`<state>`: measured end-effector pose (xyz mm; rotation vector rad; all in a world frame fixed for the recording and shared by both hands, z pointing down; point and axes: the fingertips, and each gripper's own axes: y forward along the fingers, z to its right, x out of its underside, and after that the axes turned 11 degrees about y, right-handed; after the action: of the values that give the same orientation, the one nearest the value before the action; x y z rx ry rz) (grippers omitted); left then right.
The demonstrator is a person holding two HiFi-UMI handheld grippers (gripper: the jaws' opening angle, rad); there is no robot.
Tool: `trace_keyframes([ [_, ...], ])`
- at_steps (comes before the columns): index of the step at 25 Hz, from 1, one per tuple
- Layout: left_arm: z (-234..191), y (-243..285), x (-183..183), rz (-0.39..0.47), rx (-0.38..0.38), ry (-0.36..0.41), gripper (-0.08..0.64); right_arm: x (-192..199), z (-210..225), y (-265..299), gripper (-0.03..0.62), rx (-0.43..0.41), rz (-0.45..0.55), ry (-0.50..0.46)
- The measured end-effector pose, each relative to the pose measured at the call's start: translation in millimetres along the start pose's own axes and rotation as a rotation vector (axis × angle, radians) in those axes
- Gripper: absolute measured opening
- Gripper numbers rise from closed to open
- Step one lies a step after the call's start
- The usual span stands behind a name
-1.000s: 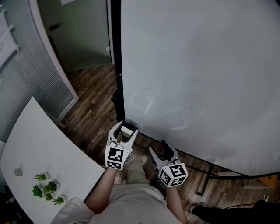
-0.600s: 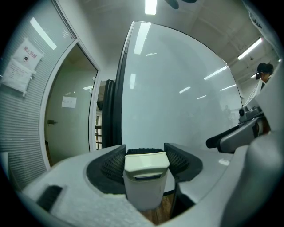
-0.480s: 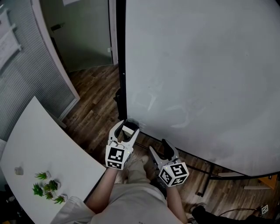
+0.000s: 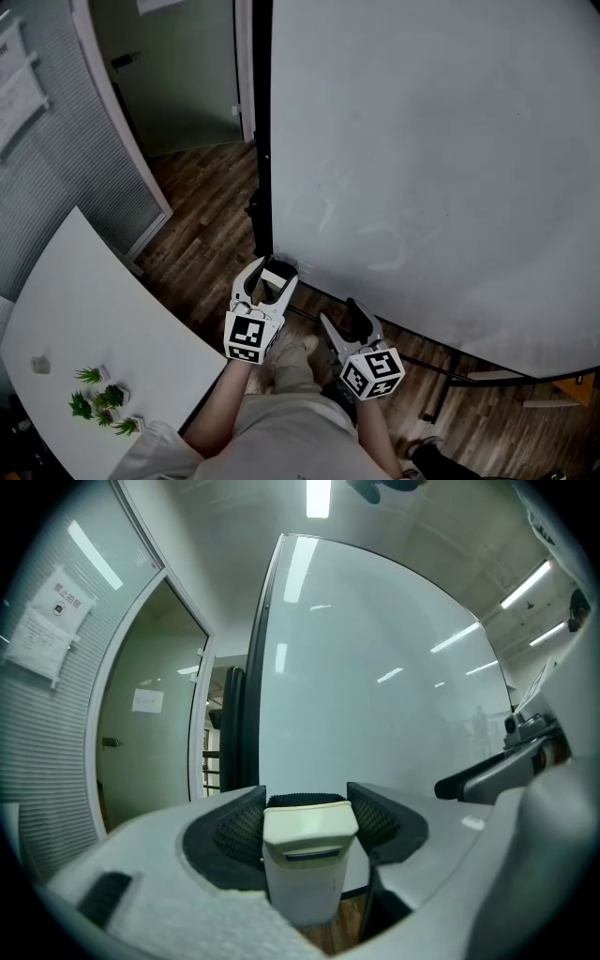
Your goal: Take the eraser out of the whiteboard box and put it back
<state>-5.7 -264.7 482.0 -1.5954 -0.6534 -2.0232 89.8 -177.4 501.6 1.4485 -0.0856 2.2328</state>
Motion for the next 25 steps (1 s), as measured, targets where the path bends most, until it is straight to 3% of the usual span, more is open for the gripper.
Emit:
trace_keyframes([
  [25, -2.3, -19.2, -21.4, 0.045, -0.011, 0.018, 0.267, -3.4, -14.5, -7.2, 0.288, -0.014, 0.020, -0.018],
])
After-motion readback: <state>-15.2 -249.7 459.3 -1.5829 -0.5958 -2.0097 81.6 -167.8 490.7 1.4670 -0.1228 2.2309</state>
